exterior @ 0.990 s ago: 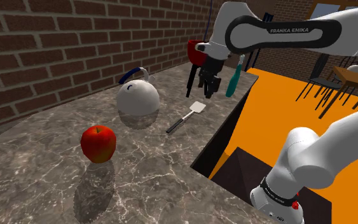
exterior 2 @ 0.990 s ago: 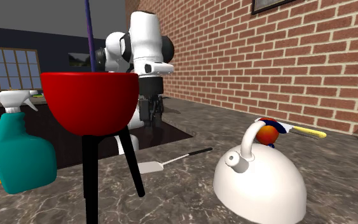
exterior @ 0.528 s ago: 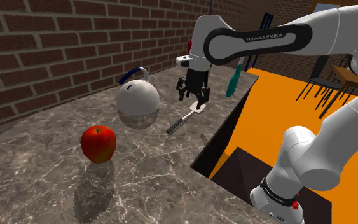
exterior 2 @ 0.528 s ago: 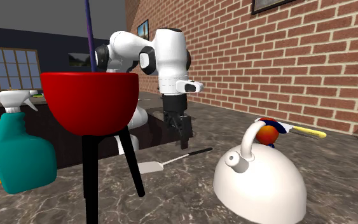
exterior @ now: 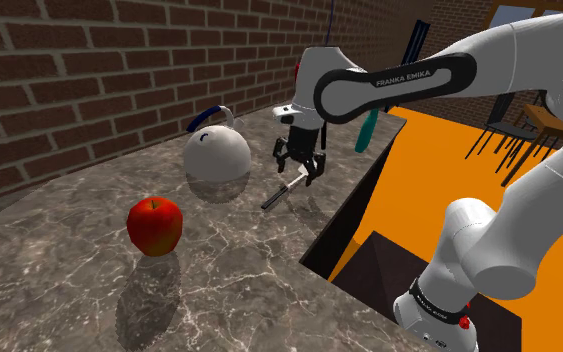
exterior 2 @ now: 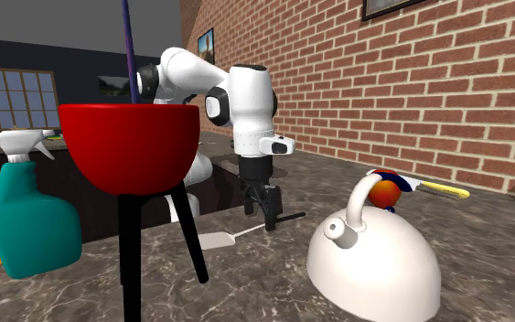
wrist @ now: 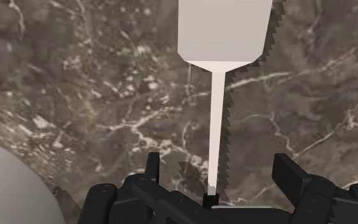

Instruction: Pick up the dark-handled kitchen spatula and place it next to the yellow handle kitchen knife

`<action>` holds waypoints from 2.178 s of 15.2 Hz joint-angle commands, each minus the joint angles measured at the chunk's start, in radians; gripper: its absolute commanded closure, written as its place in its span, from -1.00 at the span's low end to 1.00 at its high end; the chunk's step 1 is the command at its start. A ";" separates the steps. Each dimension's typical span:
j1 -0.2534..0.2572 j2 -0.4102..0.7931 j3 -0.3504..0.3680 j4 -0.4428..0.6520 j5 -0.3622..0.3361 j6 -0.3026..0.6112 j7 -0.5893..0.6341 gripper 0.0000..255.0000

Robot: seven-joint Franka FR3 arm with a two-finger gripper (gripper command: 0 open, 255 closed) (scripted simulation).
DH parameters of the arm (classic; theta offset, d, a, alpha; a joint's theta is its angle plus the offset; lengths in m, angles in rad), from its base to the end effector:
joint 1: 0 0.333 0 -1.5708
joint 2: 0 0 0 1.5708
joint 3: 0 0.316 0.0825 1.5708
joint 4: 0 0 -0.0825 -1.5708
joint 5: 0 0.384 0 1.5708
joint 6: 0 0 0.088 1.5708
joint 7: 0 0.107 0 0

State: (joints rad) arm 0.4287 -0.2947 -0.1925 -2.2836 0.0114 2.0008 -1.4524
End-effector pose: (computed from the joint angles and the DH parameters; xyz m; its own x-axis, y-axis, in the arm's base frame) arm 0.4495 0.1049 0.4703 -0.1204 0.9905 0.0662 0.9927 0.1208 -0.0014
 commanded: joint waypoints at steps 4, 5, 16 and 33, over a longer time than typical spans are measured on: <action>0.001 0.002 0.001 -0.007 0.001 0.010 0.001 -1.00; 0.001 0.002 0.001 -0.007 0.001 0.010 0.001 -1.00; 0.001 0.002 0.001 -0.007 0.001 0.010 0.001 1.00; 0.003 -0.028 0.009 0.181 -0.003 -0.208 0.016 1.00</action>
State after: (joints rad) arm 0.4313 -0.3248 -0.1827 -2.1189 0.0082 1.8081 -1.4363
